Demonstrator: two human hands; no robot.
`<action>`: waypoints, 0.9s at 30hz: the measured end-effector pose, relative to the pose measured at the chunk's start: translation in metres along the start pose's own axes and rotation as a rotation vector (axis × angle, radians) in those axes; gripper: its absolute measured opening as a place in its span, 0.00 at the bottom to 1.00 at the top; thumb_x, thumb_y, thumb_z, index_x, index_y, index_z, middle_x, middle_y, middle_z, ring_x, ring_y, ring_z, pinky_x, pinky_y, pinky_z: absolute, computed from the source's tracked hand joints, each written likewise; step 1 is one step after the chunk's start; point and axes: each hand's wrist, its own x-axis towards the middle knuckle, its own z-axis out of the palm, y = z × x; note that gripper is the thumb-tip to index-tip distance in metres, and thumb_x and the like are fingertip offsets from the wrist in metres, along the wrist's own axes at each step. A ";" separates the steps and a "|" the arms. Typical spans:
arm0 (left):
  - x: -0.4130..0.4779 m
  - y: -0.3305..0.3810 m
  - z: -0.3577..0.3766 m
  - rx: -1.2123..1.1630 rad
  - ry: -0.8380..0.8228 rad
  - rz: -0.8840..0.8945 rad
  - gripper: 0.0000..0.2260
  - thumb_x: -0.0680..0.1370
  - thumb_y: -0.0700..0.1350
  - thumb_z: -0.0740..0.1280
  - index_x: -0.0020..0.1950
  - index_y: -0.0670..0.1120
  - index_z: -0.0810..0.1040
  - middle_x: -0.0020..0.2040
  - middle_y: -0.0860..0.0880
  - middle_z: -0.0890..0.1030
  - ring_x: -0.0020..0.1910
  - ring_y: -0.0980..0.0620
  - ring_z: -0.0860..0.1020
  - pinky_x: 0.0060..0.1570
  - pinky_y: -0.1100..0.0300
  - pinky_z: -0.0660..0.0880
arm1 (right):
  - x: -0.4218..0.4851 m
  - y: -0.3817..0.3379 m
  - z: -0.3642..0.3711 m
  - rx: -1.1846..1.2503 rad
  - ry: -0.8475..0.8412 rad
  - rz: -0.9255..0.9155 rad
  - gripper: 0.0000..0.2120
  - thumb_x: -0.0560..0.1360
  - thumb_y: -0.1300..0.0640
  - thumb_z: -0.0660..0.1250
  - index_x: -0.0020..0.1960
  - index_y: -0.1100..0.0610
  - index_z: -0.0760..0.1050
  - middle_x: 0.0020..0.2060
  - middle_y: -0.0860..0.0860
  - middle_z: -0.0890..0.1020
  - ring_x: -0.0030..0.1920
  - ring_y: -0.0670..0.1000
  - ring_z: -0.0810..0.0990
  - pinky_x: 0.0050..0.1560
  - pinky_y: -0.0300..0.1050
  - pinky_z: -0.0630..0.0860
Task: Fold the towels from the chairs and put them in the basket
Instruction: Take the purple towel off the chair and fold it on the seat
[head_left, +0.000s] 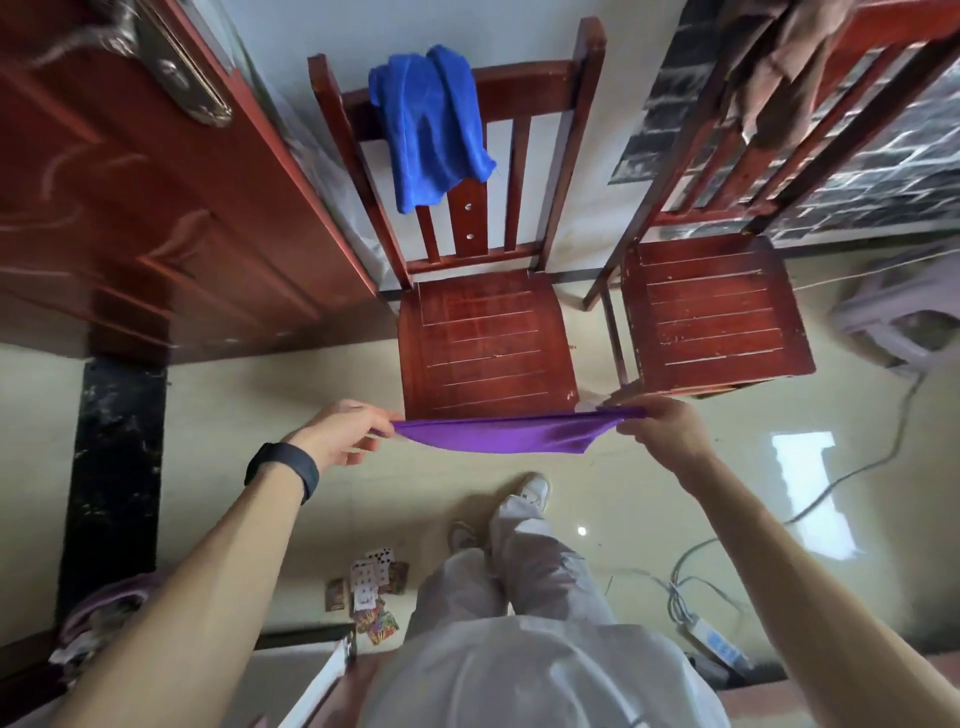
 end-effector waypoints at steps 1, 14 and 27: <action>-0.001 -0.002 -0.001 0.073 0.001 0.070 0.10 0.74 0.40 0.71 0.52 0.51 0.85 0.40 0.51 0.82 0.36 0.54 0.75 0.35 0.64 0.70 | -0.001 0.001 -0.002 -0.169 -0.006 -0.083 0.11 0.70 0.59 0.72 0.52 0.50 0.85 0.43 0.49 0.86 0.41 0.50 0.81 0.47 0.47 0.79; -0.007 -0.013 -0.007 0.834 0.715 0.841 0.10 0.75 0.58 0.71 0.42 0.53 0.85 0.42 0.55 0.80 0.46 0.50 0.76 0.34 0.60 0.63 | 0.007 -0.004 -0.018 -0.553 0.296 -0.796 0.10 0.72 0.69 0.73 0.53 0.63 0.83 0.41 0.57 0.83 0.39 0.60 0.82 0.36 0.49 0.80; 0.033 -0.012 -0.025 1.278 0.779 1.210 0.18 0.78 0.50 0.57 0.37 0.47 0.83 0.34 0.48 0.80 0.37 0.45 0.77 0.35 0.56 0.70 | 0.027 -0.014 -0.024 -0.639 0.218 -0.748 0.06 0.72 0.68 0.74 0.49 0.62 0.84 0.40 0.57 0.83 0.40 0.63 0.81 0.37 0.55 0.81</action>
